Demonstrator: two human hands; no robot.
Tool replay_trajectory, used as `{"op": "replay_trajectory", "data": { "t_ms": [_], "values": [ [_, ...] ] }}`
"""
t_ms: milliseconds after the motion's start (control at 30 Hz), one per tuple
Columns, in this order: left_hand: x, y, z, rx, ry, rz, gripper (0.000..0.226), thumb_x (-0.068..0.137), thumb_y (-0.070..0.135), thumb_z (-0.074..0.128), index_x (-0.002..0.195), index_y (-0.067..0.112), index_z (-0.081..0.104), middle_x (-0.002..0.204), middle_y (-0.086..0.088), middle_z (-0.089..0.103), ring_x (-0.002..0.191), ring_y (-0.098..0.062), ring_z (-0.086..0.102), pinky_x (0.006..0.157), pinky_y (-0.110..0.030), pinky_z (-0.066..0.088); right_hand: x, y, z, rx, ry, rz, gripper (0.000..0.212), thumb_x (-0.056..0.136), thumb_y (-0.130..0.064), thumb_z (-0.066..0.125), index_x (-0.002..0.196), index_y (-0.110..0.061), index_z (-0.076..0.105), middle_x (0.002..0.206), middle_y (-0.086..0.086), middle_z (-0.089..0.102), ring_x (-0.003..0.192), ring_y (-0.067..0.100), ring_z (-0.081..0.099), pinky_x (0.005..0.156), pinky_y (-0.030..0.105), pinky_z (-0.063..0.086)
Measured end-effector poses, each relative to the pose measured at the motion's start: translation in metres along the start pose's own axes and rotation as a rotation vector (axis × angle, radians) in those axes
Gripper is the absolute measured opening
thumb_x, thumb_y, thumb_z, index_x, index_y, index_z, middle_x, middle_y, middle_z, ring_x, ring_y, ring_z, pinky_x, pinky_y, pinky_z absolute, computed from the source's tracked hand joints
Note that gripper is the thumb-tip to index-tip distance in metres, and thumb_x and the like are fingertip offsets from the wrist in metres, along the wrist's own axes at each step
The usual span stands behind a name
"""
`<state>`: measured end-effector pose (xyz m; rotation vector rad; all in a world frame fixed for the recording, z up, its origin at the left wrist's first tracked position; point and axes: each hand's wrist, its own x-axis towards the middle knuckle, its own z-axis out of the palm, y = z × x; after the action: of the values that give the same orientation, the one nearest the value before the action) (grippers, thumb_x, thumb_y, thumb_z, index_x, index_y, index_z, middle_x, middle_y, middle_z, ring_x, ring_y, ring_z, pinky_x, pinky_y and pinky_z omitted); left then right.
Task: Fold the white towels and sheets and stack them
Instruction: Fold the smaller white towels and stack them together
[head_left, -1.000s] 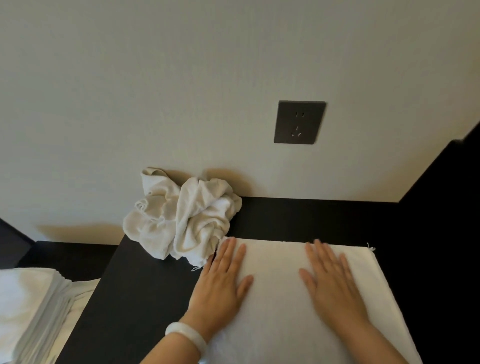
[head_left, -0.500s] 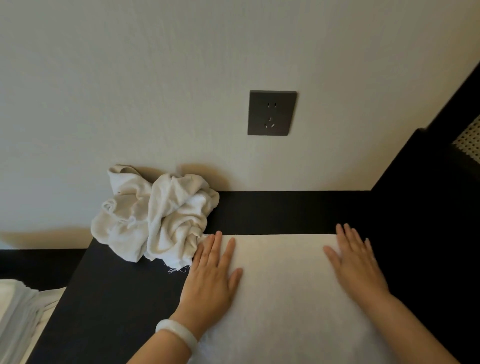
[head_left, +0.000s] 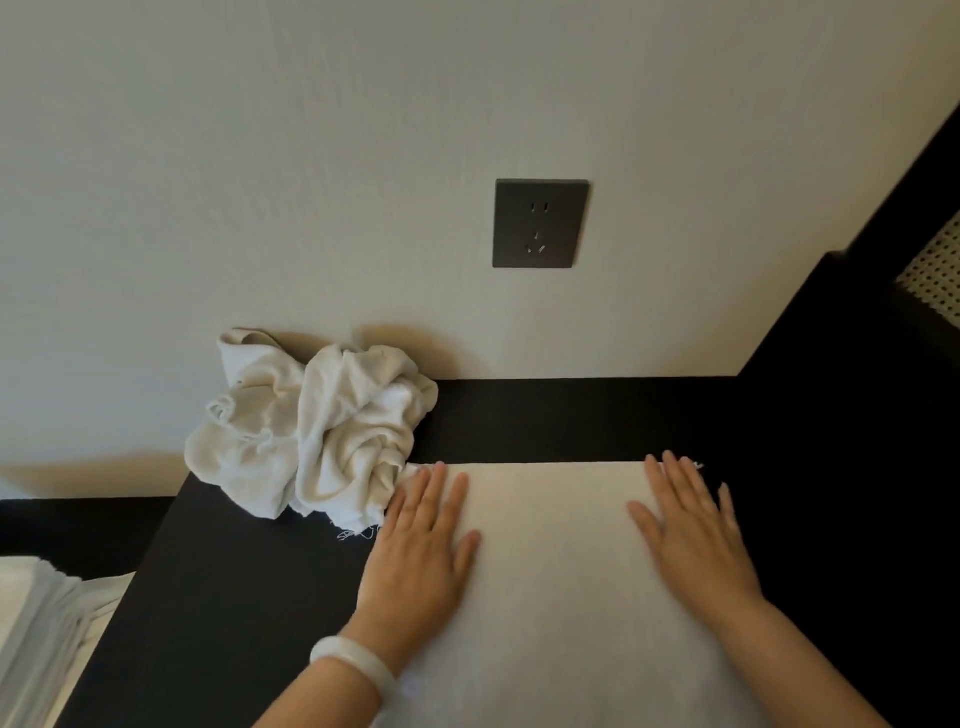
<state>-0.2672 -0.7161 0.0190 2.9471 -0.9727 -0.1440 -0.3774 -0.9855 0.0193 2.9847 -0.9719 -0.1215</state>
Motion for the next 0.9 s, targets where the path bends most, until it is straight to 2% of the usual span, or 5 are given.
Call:
{"op": "replay_trajectory", "data": {
  "t_ms": [167, 233, 500, 667, 900],
  "values": [
    [-0.016, 0.049, -0.011, -0.024, -0.044, 0.029, 0.070, 0.096, 0.056, 0.013, 0.154, 0.022, 0.032, 0.160, -0.010, 0.027, 0.147, -0.039, 0.023, 0.115, -0.057, 0.011, -0.026, -0.040, -0.013, 0.012, 0.021, -0.107, 0.066, 0.100, -0.058, 0.014, 0.156, -0.030, -0.006, 0.164, -0.001, -0.011, 0.151, 0.022, -0.015, 0.117, 0.048, -0.020],
    [-0.030, 0.058, -0.005, -0.045, -0.028, 0.169, 0.059, 0.098, 0.055, 0.029, 0.149, 0.027, 0.041, 0.156, -0.004, 0.036, 0.144, -0.035, 0.032, 0.107, -0.057, 0.019, -0.052, -0.059, -0.009, 0.080, 0.009, -0.369, 0.064, 0.096, -0.054, 0.027, 0.154, -0.027, 0.028, 0.162, 0.001, 0.021, 0.150, 0.023, 0.017, 0.118, 0.045, -0.004],
    [-0.044, -0.003, -0.003, -0.026, 0.020, -0.107, 0.075, 0.086, 0.058, -0.016, 0.155, 0.029, -0.012, 0.160, 0.001, -0.021, 0.151, -0.023, -0.014, 0.121, -0.040, -0.014, -0.052, 0.011, -0.007, -0.010, 0.001, 0.095, 0.088, 0.080, -0.059, -0.021, 0.159, -0.022, -0.003, 0.166, 0.001, -0.003, 0.153, 0.021, -0.007, 0.123, 0.046, 0.000],
    [-0.057, 0.063, -0.006, -0.091, 0.085, 0.116, 0.060, 0.099, 0.047, 0.026, 0.149, 0.018, 0.041, 0.156, -0.010, 0.035, 0.144, -0.032, 0.033, 0.112, -0.047, 0.018, -0.086, -0.051, -0.012, 0.165, 0.114, -0.352, 0.068, 0.100, -0.053, 0.017, 0.147, -0.011, 0.043, 0.154, 0.012, 0.038, 0.146, 0.028, 0.024, 0.117, 0.042, 0.004],
    [-0.087, 0.002, 0.004, 0.020, 0.013, -0.098, 0.074, 0.087, 0.055, -0.013, 0.156, 0.030, -0.008, 0.164, 0.002, -0.011, 0.151, -0.020, -0.013, 0.122, -0.042, -0.010, -0.100, 0.015, 0.010, 0.040, 0.057, 0.002, 0.066, 0.099, -0.050, -0.005, 0.157, -0.021, -0.008, 0.166, -0.003, -0.008, 0.151, 0.013, -0.012, 0.123, 0.040, -0.006]
  ]
}}
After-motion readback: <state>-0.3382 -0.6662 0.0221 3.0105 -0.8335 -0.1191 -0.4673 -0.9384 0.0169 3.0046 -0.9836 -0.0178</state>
